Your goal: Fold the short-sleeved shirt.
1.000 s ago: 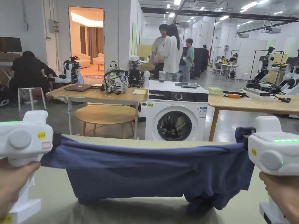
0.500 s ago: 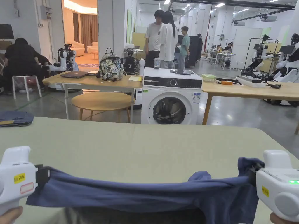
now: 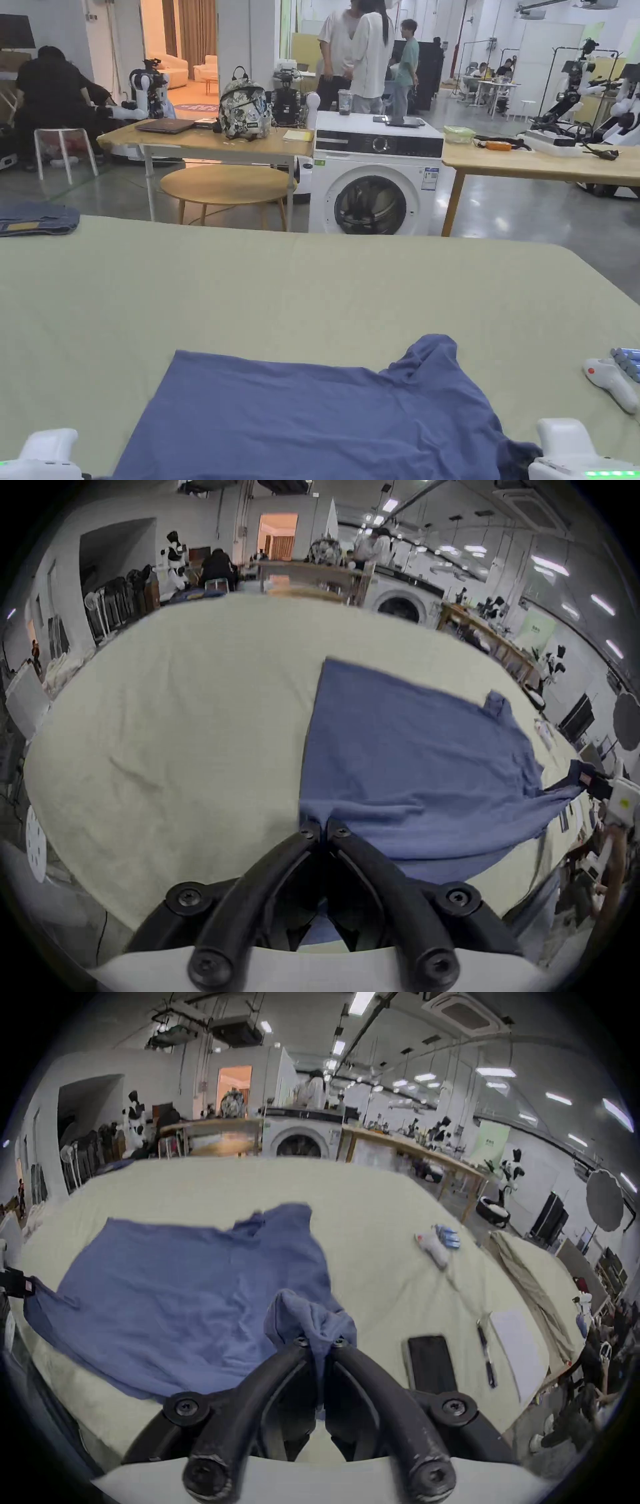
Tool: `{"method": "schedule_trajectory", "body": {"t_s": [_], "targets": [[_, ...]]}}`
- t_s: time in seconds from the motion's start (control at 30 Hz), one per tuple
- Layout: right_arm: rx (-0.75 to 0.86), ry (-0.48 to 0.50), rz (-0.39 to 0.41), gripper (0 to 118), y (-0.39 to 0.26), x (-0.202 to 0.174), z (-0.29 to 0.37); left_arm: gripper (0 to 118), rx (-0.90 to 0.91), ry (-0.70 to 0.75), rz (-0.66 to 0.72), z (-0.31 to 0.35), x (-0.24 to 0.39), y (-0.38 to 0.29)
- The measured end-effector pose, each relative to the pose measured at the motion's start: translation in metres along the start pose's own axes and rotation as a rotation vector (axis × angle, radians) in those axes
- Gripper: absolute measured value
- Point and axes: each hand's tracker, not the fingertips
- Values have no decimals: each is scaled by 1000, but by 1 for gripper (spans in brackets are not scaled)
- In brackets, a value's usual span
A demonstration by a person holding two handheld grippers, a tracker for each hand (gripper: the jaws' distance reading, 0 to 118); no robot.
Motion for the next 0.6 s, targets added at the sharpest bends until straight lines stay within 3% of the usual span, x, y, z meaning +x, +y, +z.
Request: {"method": "schedule_trajectory", "body": {"t_s": [0.17,0.33,0.4,0.47,0.5,0.53,0.6], "targets": [[-128,-1,4,1,-19,0,-23,0,-91,7,3,-27,-10,-13],[-138,0,-9,6,-28,1,-38,0,-65,-8,-7,-35,-10,-15],[-113,-28,-7,18,-25,2,-39,3,-35,0,-21,-33,-7,-12],[-64,-45,-19,50,-17,3,-36,13,8,25,-38,-29,-2,-5],[-32,-42,-35,59,-13,6,-36,19,31,29,-41,-26,1,-1],[6,-40,-49,60,-6,7,-34,30,62,27,-40,-22,5,3],[79,-18,-60,62,6,4,-28,38,135,1,-58,-15,13,13]]}}
